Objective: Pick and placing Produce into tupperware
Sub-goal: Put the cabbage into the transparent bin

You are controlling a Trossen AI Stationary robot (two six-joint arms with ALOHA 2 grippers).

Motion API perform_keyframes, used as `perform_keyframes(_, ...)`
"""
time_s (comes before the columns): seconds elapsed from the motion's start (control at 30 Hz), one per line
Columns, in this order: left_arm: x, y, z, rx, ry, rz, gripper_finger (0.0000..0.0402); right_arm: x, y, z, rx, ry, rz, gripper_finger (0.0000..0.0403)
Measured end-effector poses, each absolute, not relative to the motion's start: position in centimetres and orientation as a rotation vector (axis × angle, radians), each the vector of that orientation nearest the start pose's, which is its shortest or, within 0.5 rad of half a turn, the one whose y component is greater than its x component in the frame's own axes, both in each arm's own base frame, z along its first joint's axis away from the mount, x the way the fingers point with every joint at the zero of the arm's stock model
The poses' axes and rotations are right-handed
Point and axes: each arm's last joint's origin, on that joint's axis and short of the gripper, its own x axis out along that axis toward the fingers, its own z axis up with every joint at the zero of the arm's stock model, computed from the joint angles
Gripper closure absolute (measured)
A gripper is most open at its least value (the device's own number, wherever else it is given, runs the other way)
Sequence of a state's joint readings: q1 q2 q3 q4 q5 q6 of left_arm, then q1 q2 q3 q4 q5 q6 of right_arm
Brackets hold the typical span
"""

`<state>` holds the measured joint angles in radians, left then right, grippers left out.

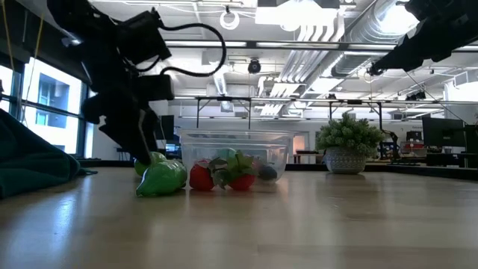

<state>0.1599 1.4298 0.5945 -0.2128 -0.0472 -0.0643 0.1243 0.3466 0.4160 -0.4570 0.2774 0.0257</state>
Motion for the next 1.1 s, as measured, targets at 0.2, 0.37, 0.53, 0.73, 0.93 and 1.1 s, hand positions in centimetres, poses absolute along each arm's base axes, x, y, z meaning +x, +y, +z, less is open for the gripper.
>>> perform_keyframes(0.2, 24.09, 4.15, 13.25, -0.119, 1.044, 0.219, 0.0094, 10.06, 0.46, 23.37, -0.053, 0.381, -0.156, 0.0279)
perform_keyframes(0.37, 24.09, 4.16, 13.20, -0.115, 1.047, 0.219, 0.0094, 10.05, 0.46, 23.36, -0.053, 0.382, -0.156, 0.0279)
perform_keyframes(0.53, 24.07, 4.18, 13.20, -0.115, 1.048, 0.228, 0.0109, 10.05, 0.46, 23.36, -0.053, 0.382, -0.156, 0.0279)
perform_keyframes(0.73, 24.10, 4.20, 13.23, -0.125, 1.044, 0.241, 0.0146, 10.05, 0.46, 23.36, -0.053, 0.382, -0.156, 0.0279)
perform_keyframes(0.93, 24.10, 4.21, 13.24, -0.124, 1.043, 0.244, 0.0162, 10.05, 0.46, 23.35, -0.053, 0.382, -0.156, 0.0279)
perform_keyframes(1.1, 24.09, 4.21, 13.24, -0.124, 1.044, 0.245, 0.0157, 10.05, 0.46, 23.35, -0.053, 0.382, -0.156, 0.0279)
